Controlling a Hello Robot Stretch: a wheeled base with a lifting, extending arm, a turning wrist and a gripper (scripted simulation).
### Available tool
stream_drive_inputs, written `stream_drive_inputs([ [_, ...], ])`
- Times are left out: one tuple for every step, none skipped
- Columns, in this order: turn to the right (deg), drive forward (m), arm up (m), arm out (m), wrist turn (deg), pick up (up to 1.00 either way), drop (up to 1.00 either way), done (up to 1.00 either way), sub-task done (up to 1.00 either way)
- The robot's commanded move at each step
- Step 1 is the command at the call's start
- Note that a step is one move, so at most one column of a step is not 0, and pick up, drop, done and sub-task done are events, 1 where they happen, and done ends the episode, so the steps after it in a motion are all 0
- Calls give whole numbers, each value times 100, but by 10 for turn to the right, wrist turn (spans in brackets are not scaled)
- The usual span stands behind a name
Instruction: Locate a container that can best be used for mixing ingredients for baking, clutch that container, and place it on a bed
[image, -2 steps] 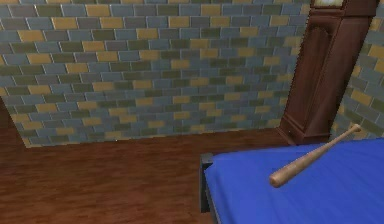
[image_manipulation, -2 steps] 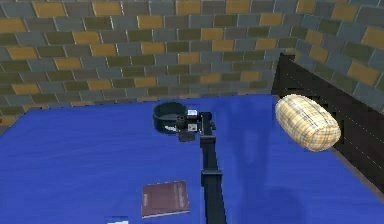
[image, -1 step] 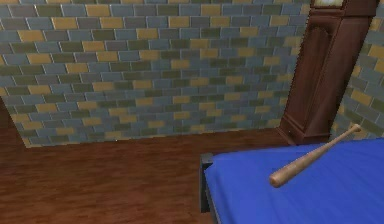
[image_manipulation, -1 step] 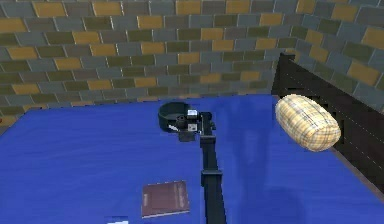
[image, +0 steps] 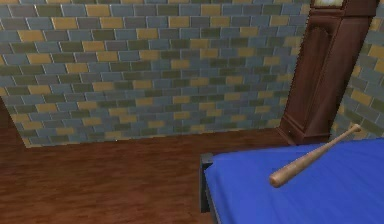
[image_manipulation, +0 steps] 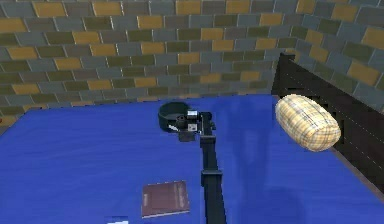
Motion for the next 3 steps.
stream_drive_inputs([
  [0,0,0,0,0,0,100,0,0],
  [0,0,10,0,0,0,0,0,0],
  [0,0,0,-8,0,0,0,0,0],
])
